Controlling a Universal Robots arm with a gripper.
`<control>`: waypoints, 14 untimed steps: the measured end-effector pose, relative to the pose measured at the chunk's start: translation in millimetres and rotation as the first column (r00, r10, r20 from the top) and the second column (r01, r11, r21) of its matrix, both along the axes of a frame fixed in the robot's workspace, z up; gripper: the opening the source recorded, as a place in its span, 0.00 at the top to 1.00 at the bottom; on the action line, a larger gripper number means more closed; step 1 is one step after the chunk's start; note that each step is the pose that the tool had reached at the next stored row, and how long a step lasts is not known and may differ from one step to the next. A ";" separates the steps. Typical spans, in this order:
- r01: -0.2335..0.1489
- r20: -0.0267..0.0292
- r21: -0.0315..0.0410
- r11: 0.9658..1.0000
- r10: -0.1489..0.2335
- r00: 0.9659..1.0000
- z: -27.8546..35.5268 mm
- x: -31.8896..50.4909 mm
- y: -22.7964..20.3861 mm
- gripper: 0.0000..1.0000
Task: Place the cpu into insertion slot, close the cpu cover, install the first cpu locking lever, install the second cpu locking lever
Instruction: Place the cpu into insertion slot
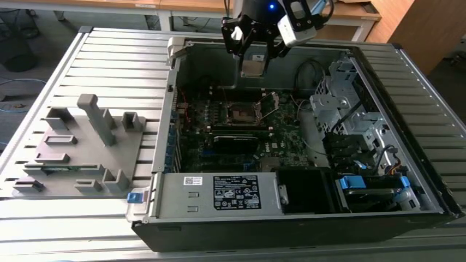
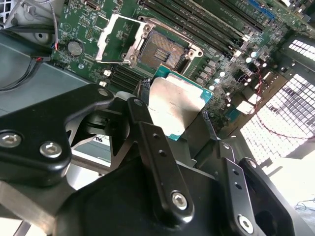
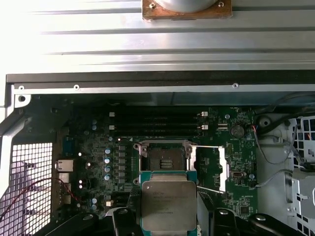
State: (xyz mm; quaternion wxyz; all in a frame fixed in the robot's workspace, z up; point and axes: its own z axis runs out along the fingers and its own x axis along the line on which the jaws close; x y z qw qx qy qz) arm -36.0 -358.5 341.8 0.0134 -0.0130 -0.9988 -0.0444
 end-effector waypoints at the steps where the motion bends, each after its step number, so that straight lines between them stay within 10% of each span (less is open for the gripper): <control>1: 0.000 0.000 0.000 1.000 0.000 1.000 -1.5 0.0 0.0 0.46; 14: 0.000 0.000 0.000 1.000 0.000 1.000 -4.4 0.0 0.0 0.46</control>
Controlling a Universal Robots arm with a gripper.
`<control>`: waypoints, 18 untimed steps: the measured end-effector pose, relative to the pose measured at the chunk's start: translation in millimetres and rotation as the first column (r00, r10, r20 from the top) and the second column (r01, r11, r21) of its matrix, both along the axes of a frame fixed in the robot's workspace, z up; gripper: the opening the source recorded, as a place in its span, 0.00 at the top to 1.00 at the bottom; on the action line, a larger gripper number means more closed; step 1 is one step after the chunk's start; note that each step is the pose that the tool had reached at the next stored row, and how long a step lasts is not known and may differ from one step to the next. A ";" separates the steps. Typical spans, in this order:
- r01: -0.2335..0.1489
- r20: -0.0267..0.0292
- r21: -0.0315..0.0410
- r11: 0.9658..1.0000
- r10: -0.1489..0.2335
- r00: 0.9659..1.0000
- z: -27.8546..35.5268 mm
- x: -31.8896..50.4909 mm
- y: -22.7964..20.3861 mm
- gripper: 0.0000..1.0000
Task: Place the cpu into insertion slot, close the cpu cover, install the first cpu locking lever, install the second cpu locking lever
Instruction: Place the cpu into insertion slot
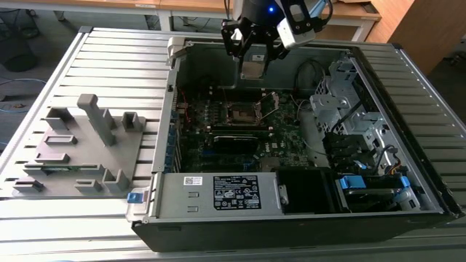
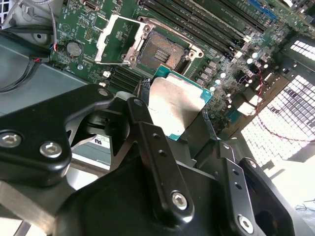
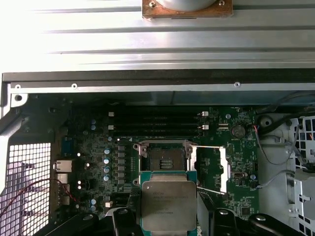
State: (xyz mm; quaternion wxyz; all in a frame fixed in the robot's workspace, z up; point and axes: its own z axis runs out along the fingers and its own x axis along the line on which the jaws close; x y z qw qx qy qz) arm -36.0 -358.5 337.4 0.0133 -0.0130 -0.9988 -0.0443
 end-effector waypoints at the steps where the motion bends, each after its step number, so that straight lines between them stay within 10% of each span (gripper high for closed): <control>1: 0.000 0.000 0.000 1.000 0.000 1.000 -0.2 0.0 0.0 0.46; 18: 0.000 0.000 0.000 1.000 0.000 1.000 -3.8 0.0 0.0 0.46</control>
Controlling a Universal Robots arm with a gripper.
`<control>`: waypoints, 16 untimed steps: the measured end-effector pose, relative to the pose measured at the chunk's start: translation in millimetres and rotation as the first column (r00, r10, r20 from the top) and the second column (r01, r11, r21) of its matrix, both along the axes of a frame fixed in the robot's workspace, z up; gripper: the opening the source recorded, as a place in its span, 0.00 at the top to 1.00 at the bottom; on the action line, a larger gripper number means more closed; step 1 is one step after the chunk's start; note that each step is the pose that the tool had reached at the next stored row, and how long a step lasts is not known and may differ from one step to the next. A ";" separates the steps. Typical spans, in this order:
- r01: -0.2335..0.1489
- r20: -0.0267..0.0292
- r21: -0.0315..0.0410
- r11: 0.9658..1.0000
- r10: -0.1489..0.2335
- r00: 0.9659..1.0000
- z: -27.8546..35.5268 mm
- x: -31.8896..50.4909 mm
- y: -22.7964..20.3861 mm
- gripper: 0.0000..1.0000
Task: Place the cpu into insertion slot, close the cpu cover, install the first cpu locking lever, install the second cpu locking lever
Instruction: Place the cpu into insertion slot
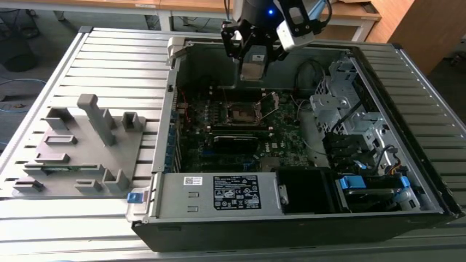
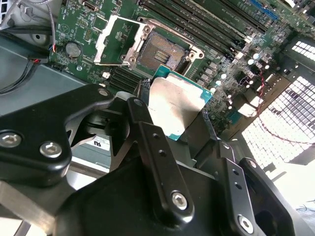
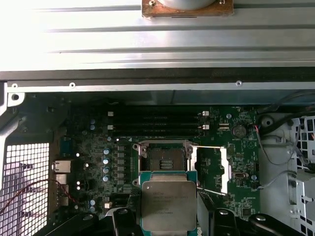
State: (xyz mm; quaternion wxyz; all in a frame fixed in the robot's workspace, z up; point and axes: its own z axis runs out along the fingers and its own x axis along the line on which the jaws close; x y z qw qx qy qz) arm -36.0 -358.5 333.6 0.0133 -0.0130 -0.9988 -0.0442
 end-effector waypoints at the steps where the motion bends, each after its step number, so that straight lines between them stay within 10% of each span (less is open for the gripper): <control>1: 0.000 0.000 0.000 1.000 0.000 1.000 -0.5 0.0 0.0 0.46; 16: 0.000 0.000 0.000 1.000 0.000 1.000 -4.7 0.0 0.0 0.46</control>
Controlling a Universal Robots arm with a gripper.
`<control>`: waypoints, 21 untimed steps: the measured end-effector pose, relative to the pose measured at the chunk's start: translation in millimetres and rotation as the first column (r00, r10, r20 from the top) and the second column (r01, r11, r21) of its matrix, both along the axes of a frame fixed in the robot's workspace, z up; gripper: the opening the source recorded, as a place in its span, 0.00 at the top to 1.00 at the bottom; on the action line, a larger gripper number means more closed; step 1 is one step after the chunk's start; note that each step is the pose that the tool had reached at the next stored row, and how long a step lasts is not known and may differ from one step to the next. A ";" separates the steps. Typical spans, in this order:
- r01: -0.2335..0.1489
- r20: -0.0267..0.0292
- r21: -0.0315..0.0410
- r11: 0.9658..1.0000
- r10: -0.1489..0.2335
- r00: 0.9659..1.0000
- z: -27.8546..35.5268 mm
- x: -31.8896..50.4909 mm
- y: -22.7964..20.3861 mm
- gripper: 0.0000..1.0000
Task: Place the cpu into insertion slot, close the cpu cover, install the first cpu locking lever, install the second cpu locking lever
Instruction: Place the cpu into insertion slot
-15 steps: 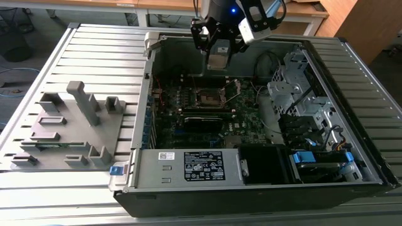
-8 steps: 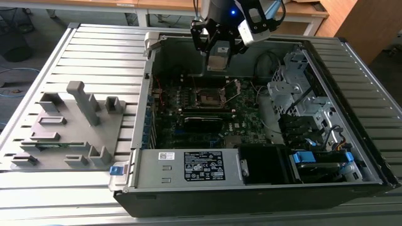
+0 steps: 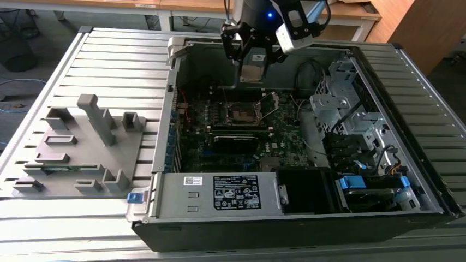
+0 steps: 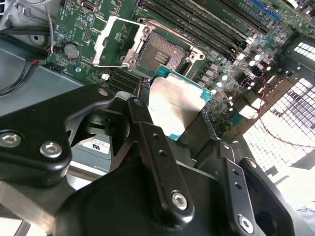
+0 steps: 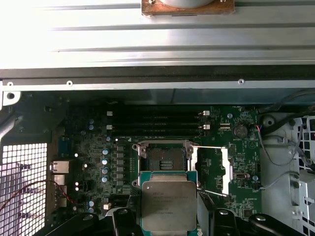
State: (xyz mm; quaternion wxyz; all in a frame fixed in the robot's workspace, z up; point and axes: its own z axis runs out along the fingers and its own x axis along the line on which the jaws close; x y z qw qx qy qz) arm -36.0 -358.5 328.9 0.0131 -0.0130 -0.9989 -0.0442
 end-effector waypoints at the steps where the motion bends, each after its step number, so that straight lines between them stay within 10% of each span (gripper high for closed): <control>1: 0.000 0.000 0.000 1.000 0.000 1.000 -0.3 0.0 0.0 0.46; 21: 0.000 0.000 0.000 1.000 0.000 1.000 -6.8 0.0 0.0 0.46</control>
